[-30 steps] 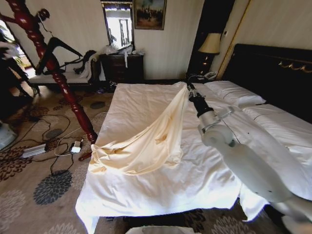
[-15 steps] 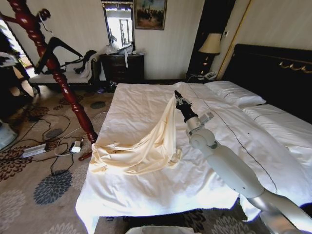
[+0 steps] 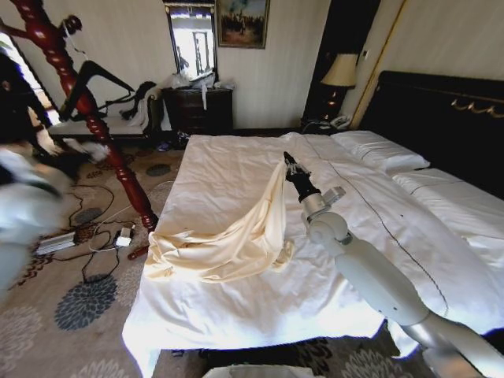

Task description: Pick up the clothes from the bed and hang them on the clothes hanger.

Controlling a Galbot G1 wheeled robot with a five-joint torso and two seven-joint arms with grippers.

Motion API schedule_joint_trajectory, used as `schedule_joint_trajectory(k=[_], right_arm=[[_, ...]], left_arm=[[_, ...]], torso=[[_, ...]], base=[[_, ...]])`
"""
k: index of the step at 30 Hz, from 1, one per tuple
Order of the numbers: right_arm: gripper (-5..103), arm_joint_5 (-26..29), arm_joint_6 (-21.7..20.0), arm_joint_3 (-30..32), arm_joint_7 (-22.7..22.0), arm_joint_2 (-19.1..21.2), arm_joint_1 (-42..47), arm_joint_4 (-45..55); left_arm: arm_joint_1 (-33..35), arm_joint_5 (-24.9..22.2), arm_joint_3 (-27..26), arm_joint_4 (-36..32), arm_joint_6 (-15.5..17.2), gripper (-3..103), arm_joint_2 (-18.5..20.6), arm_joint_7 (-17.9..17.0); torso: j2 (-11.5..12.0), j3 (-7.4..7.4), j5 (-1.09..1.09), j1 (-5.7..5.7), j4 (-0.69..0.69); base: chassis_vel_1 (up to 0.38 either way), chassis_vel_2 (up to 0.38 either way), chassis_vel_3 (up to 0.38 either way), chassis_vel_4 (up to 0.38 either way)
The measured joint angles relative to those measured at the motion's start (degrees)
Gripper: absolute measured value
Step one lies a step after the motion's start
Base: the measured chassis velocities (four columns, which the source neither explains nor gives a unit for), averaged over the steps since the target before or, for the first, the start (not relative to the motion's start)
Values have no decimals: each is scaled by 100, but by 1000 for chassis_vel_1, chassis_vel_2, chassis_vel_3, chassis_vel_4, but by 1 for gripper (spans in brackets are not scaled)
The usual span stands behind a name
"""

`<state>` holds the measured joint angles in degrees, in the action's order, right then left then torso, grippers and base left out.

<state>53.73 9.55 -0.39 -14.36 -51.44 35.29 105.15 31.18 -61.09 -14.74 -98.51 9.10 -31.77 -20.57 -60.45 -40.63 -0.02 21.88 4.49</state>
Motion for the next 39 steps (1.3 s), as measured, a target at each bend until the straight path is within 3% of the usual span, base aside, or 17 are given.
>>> schedule_joint_trajectory(k=[4,6,8,12,15,16,18,20,25,33,36,37,39], right_arm=[[0,-34,1,82,-21,27,146,28],[0,-44,2,98,-21,33,166,31],[0,-56,4,122,-30,37,200,40],[0,-57,4,128,-48,40,206,61],[0,-57,4,139,-57,59,208,71],[0,-57,4,139,-57,59,208,71],[0,-64,4,153,-61,64,230,79],[0,-69,4,161,-65,72,270,109],[0,-109,4,200,-72,100,372,139],[0,-131,17,293,-75,194,487,196],[0,-131,22,306,-78,229,497,199],[0,-132,26,312,-79,253,497,203],[0,-131,28,314,-79,266,495,206]], left_arm=[[-1796,-348,971,280,338,100,-76,-45],[-2056,-399,1097,292,471,100,-37,-63],[-2722,-505,1389,322,888,100,93,-151],[-3380,-560,1611,439,1347,100,190,-299],[-4071,-559,1838,934,2088,100,236,-375],[-4071,-559,1838,934,2088,100,236,-375],[-4500,-516,2158,1528,2233,100,172,-223],[-4876,-567,2543,2145,2322,100,20,-106],[-5285,-656,2939,2801,2652,100,-261,-200],[-5351,-474,2994,2913,3008,102,-426,-543],[-5360,-500,2980,2935,3076,97,-438,-601],[-5364,-559,2972,2959,3095,88,-439,-602],[-5366,-667,2967,2971,3109,88,-440,-603]], torso=[[0,1,8,1,3],[0,1,7,0,0],[-1,1,3,-1,-7],[-1,2,3,-1,-6],[-1,2,4,-1,-3],[-1,2,4,-1,-3],[-1,2,-1,-1,-8],[-1,1,-2,-1,-5],[-1,1,3,0,0],[0,1,2,0,-2],[-1,1,3,-1,-2],[-1,1,2,0,-4],[-1,1,1,-1,-5]], base=[[0,0,0,0],[0,0,0,0],[0,0,0,0],[0,0,0,0],[0,0,0,0],[0,0,0,0],[0,0,0,0],[0,0,0,0],[0,0,0,0],[0,0,0,0],[0,0,0,0],[0,0,0,0],[0,0,0,0]])
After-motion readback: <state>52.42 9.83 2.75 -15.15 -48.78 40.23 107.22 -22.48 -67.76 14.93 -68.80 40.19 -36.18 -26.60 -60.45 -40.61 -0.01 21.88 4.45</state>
